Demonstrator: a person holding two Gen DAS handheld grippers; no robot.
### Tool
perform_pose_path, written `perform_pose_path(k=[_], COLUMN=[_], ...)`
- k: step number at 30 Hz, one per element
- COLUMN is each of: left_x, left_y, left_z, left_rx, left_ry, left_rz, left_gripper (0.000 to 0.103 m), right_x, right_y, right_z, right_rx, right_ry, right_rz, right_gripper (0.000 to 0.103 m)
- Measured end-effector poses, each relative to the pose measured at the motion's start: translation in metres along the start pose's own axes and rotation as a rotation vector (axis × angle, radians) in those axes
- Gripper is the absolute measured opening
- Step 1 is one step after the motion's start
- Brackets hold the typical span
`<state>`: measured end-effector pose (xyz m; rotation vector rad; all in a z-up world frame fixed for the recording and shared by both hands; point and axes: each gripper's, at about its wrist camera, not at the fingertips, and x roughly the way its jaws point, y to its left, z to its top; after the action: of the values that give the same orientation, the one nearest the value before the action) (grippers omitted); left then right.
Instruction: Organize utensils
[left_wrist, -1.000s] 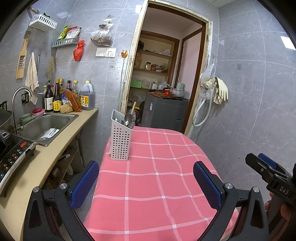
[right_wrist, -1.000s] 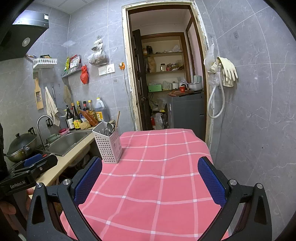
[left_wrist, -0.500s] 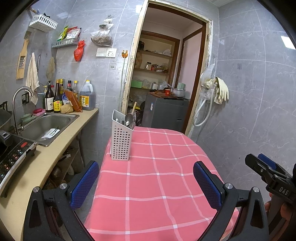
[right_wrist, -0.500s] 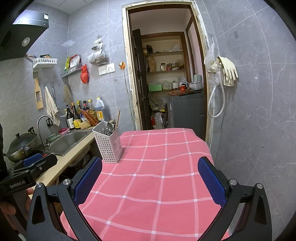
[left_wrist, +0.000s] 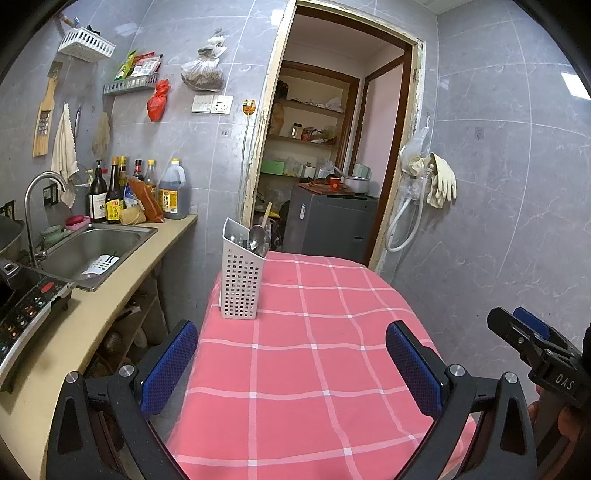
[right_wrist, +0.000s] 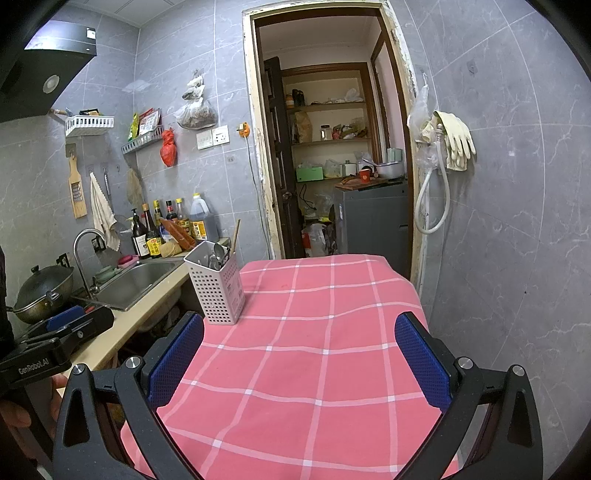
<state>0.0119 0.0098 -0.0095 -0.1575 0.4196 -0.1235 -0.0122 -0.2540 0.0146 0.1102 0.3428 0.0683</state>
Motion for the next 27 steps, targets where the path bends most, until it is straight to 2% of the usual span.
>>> perform_pose_path(k=[12, 17, 22, 27], left_x=[0.0009, 0.0042, 0.0029, 0.0011], left_y=[-0.002, 0.002, -0.0014, -0.0039], left_z=[0.0001, -0.0012, -0.0027, -0.0024], left_rx=[-0.002, -0.03, 0.015, 0.036], left_ry=[0.001, 0.024, 0.017, 0.012], left_rz=[0.001, -0.009, 0.033, 0.027], left_gripper=[0.103, 0.103, 0.103, 0.103], right_x=[0.0011, 0.0007, 0.0017, 0.0012], right_y=[-0.0011, -0.0022, -0.0019, -0.0023], right_z=[0.0005, 0.0014, 0.001, 0.0013], right_rx=[0.002, 0.002, 0.002, 0.001], right_ry=[0.002, 0.002, 0.002, 0.005], right_rz=[0.0, 0.001, 0.001, 0.003], right_gripper=[0.102, 0.102, 0.102, 0.102])
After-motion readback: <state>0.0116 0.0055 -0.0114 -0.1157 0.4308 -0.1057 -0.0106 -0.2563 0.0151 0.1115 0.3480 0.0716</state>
